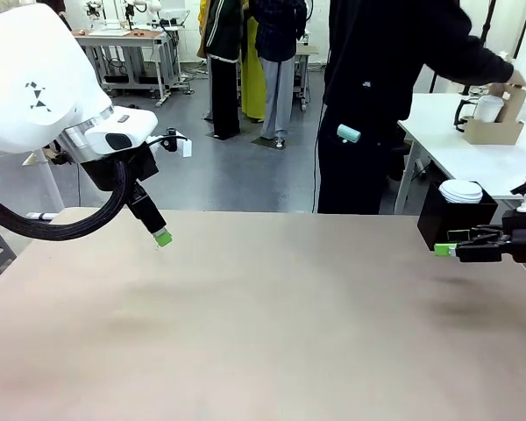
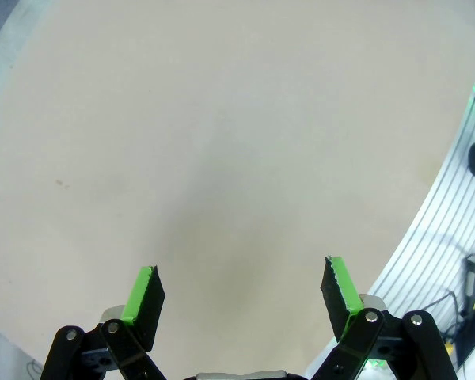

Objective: Pour a drink into a cup and package it in a carrier.
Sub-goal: Insert the held 600 ml Paper Cup into the Cup Carrier.

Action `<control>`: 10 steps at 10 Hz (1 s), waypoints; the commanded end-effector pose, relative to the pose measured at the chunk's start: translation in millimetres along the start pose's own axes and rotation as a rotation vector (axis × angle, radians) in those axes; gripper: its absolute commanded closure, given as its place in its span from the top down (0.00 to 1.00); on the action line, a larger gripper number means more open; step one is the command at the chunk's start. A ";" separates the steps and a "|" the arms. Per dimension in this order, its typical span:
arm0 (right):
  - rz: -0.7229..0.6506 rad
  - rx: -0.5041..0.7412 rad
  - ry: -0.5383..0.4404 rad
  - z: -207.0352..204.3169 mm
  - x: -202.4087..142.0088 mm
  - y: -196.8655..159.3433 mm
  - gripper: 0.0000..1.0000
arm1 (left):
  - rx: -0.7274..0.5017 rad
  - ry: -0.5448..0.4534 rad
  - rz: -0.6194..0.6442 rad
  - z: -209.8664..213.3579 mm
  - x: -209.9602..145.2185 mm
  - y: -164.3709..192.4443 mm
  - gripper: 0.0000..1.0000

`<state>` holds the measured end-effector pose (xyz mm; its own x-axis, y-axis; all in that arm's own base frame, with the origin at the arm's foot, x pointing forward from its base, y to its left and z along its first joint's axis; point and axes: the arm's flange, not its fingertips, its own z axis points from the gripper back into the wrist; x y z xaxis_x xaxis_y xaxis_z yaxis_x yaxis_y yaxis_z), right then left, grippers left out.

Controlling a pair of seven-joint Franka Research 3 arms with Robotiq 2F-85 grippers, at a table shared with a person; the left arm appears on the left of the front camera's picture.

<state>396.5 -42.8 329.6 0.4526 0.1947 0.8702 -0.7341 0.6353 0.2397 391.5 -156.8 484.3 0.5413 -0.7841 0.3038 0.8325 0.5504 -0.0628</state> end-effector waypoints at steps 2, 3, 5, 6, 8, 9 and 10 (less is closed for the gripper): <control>0.013 0.003 -0.007 0.8 -1.8 -1.4 1.00 | 0.003 0.011 0.010 2.1 1.0 0.0 1.00; 0.013 0.003 -0.007 0.8 -1.8 -1.4 1.00 | 0.003 0.011 0.010 2.1 1.0 0.0 1.00; 0.013 0.003 -0.007 0.8 -1.8 -1.4 1.00 | 0.003 0.011 0.010 2.1 1.0 0.0 1.00; 0.013 0.003 -0.007 0.8 -1.8 -1.4 1.00 | 0.003 0.011 0.010 2.1 1.0 0.0 1.00; 0.013 0.003 -0.007 0.8 -1.8 -1.4 1.00 | 0.003 0.011 0.010 2.1 1.0 0.0 1.00; 0.013 0.003 -0.007 0.8 -1.8 -1.4 1.00 | 0.003 0.011 0.010 2.1 1.0 0.0 1.00; 0.013 0.003 -0.007 0.8 -1.8 -1.4 1.00 | 0.003 0.011 0.010 2.1 1.0 0.0 1.00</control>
<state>396.5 -42.8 329.6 0.4526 0.1947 0.8702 -0.7341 0.6353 0.2397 391.5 -156.8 484.3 0.5413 -0.7840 0.3038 0.8325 0.5504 -0.0628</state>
